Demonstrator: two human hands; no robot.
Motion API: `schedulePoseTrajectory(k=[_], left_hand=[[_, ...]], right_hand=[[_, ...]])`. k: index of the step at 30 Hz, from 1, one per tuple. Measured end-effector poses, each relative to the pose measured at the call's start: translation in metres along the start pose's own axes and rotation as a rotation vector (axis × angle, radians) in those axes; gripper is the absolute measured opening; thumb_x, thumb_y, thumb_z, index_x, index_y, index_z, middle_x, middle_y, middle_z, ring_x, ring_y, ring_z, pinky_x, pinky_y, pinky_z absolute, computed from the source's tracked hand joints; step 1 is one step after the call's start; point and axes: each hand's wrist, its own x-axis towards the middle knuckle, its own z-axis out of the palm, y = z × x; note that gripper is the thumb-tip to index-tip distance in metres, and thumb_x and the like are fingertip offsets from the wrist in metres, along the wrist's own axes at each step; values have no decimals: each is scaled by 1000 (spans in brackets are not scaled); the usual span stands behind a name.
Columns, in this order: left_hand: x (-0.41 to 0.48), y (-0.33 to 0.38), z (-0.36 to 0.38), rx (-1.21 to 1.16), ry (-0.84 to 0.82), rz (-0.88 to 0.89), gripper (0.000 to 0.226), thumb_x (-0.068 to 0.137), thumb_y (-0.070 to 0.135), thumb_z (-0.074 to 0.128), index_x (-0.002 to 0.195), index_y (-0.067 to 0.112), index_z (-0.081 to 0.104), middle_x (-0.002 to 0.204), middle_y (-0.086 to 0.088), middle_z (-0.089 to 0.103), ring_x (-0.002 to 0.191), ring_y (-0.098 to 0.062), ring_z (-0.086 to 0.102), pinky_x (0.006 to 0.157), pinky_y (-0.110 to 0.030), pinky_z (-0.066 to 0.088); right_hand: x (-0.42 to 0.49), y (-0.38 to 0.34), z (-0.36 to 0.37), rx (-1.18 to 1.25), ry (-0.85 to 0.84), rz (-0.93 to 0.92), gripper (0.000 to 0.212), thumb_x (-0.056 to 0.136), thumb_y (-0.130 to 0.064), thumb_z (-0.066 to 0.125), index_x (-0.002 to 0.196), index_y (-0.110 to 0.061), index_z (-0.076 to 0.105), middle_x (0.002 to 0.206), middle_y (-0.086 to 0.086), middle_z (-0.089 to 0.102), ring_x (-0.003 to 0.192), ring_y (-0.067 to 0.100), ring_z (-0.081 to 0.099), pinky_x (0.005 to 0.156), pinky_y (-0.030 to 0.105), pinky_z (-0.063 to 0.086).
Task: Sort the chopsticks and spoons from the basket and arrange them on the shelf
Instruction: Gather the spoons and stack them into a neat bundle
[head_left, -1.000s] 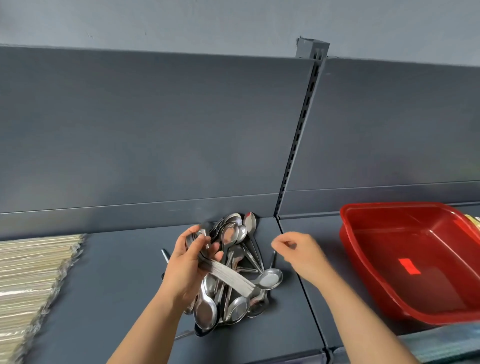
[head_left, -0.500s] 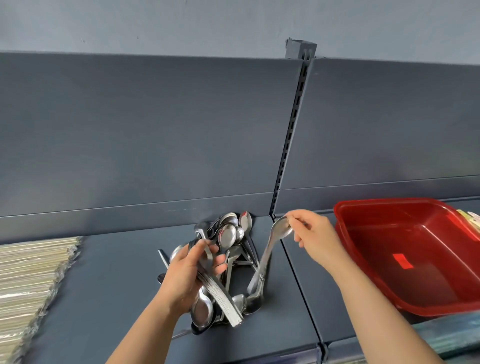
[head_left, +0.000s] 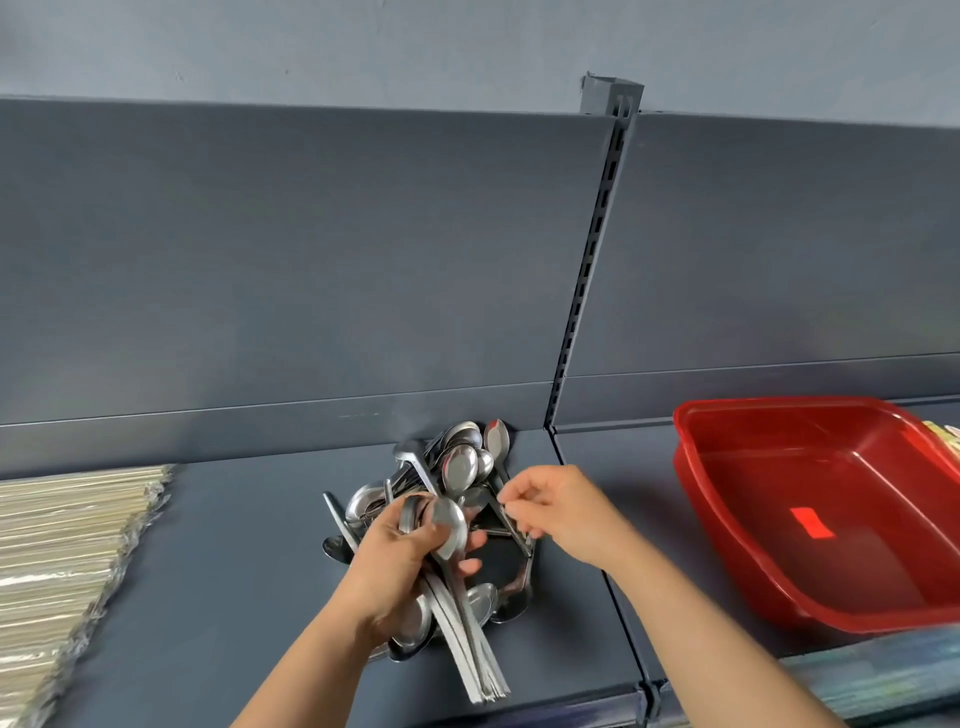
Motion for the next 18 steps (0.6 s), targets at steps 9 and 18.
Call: schedulePoseTrajectory(k=[9, 18], left_hand=[[-11, -2, -24, -91, 53, 20, 28, 90, -14, 43, 108, 3, 56, 96, -24, 68, 78, -40, 68, 53, -36, 53], [-17, 1, -21, -72, 43, 20, 14, 90, 11, 60, 103, 8, 57, 85, -19, 50, 61, -27, 55, 50, -31, 50]], right_hand=[[-18, 47, 0, -645, -179, -163, 31, 86, -18, 67, 112, -34, 71, 112, -14, 49, 109, 6, 38, 96, 15, 29], [-33, 50, -17, -503, -65, -239, 8, 85, -16, 70, 82, -20, 76, 92, -12, 68, 97, 5, 56, 89, 14, 36]])
